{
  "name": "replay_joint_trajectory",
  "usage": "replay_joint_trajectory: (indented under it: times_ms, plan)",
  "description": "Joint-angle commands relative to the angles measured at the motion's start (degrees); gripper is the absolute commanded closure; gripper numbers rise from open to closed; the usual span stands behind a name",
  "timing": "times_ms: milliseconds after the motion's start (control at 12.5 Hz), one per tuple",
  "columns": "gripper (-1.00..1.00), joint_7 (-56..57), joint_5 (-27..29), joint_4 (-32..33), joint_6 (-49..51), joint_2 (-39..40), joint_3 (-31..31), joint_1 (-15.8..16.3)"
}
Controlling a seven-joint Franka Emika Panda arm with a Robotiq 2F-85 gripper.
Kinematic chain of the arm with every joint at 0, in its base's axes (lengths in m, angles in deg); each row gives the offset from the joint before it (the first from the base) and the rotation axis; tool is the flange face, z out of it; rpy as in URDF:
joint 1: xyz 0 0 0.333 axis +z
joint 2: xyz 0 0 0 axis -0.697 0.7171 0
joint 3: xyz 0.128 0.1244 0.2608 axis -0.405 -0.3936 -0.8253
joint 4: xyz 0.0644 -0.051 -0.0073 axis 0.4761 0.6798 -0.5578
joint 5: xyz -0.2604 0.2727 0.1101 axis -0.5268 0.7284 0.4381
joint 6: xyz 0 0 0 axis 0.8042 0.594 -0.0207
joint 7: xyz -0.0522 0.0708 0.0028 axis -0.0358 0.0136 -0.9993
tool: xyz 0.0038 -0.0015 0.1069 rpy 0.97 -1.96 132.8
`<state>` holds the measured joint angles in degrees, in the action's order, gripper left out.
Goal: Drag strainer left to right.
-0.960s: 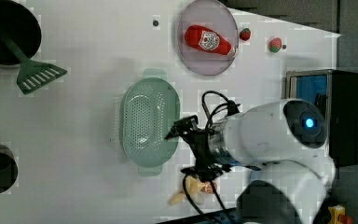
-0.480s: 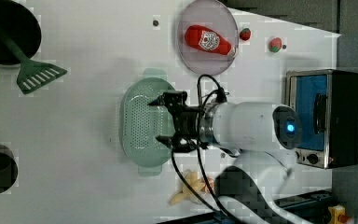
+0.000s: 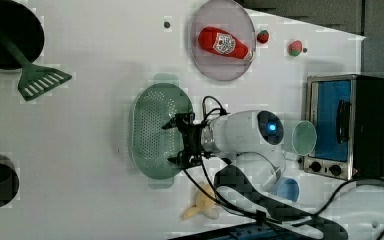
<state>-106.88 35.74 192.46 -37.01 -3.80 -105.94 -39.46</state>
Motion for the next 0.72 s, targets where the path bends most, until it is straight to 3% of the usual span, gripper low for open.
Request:
replay_joint_trajectory:
  times_ms: [80,720]
  plan:
    - [-1.0,-3.3,-1.1,-1.7,-2.9,-1.4,1.6,2.7]
    - [-1.0,-2.4,-1.2,1.1,-3.2,-3.4,7.4,1.0]
